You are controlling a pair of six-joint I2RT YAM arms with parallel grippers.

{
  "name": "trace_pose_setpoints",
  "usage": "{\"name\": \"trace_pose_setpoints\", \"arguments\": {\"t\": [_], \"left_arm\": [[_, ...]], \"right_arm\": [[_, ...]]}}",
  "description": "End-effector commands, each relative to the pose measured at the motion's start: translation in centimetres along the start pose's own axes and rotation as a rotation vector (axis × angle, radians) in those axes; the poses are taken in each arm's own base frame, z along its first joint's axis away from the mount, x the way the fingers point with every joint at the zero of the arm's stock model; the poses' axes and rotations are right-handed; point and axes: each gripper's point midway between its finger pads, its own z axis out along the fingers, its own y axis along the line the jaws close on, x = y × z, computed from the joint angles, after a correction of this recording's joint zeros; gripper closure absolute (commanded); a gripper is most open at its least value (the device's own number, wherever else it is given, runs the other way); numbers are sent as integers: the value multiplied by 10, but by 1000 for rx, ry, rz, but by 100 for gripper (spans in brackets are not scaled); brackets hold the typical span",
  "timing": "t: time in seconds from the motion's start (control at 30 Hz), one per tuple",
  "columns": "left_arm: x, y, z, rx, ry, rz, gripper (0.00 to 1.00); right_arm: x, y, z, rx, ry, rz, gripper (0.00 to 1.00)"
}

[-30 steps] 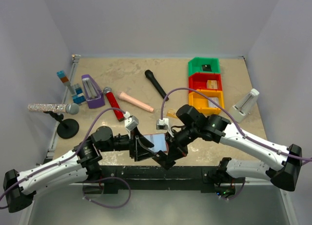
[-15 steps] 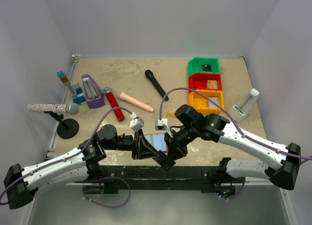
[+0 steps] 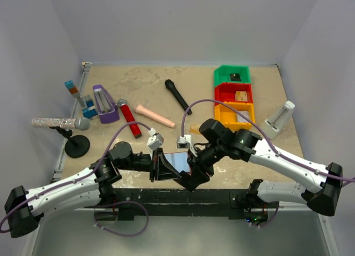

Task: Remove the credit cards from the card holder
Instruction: Place the credit card at the center of the board.

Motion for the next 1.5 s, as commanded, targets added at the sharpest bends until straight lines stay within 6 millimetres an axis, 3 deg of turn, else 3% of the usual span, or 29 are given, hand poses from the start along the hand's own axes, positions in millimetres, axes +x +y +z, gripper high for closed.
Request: {"name": "trace_pose_setpoints", "arguments": {"t": [0.0,0.1,0.27,0.3,0.4,0.67,0.87,1.03,1.47], "left_arm": [[-14,-2,-2,0,-85,26,100],[-18,16,-8,-106,-145,16,100],[-32,74,-34,-424,-301,-65,100],[-32,90,-43,-509,-331,-93,100],[-28,140,-80,-783,-397,-216,100],[-17,208,-111,-1002,-414,-404,100],[-26,238,-121,-1000,-454,-450,100],[-41,252,-130,-1019,-436,-446,100],[-47,281,-138,-1024,-382,-496,100]], "right_arm": [[-12,5,-8,28,-41,-34,51],[-16,-6,-15,119,-77,-8,42],[-23,-36,-39,318,-193,91,33],[-23,-40,-45,351,-217,106,14],[-21,-49,-61,448,-285,118,11],[-13,-57,-72,519,-401,139,11],[-11,-59,-54,448,-426,170,12],[-9,-60,-45,410,-423,178,12],[-7,-65,-38,399,-416,169,13]]}}
